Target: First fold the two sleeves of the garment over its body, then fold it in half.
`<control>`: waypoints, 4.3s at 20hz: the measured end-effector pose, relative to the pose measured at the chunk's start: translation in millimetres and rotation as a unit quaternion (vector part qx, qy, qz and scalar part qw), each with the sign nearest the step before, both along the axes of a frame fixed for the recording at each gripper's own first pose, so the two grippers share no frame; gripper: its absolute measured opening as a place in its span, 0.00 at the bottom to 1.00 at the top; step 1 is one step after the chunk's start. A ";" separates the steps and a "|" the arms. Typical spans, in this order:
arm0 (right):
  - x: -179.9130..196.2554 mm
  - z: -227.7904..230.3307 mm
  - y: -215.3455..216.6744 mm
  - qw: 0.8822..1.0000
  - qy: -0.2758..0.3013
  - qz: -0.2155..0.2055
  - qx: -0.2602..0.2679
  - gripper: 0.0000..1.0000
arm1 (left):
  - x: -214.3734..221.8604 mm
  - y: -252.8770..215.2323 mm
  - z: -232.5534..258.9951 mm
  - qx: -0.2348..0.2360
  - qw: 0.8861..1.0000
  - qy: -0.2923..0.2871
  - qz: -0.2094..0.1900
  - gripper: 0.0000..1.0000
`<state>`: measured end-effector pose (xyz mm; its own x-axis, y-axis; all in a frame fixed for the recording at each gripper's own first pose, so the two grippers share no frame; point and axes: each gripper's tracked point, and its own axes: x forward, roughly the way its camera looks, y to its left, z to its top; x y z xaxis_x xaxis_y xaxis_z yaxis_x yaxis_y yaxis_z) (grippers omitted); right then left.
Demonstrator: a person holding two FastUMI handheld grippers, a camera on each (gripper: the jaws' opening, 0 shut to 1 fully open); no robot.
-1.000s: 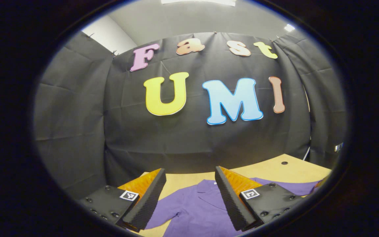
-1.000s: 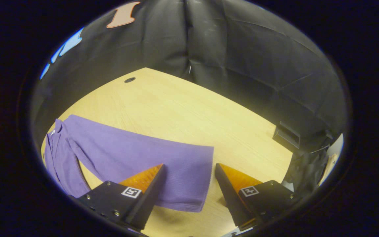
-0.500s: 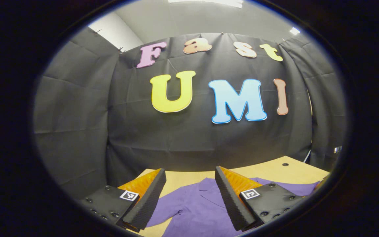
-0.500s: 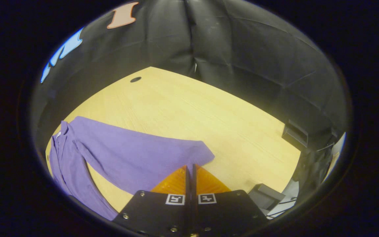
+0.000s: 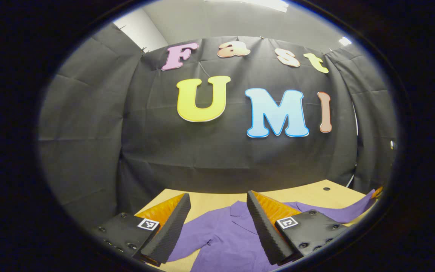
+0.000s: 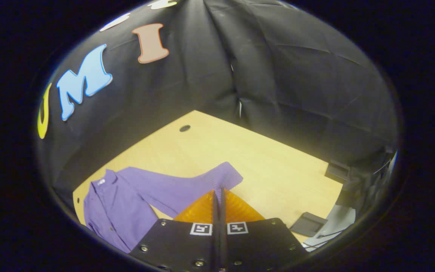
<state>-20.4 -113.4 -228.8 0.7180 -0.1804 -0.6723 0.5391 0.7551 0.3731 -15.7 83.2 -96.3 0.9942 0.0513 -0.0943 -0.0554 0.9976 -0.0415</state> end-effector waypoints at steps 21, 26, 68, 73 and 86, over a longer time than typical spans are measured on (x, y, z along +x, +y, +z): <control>154.2 132.1 231.2 0.957 -0.141 0.235 -0.099 0.00 | -59.3 83.3 0.5 0.014 0.997 -0.006 0.071 0.95; 157.8 108.0 276.3 0.942 -0.115 0.291 -0.124 0.00 | -66.0 95.4 -4.3 0.013 0.997 -0.002 0.081 0.96; 99.0 74.0 474.0 0.835 -0.138 0.514 -0.137 0.86 | -139.6 224.1 -139.4 0.002 0.966 0.105 0.235 0.95; 79.5 121.7 436.3 0.843 -0.181 0.486 -0.142 0.86 | -153.8 253.0 -176.8 -0.009 0.950 0.146 0.275 0.96; 24.8 153.2 352.0 0.860 -0.203 0.443 -0.149 0.84 | -191.8 288.0 -261.4 -0.104 0.890 0.233 0.379 0.97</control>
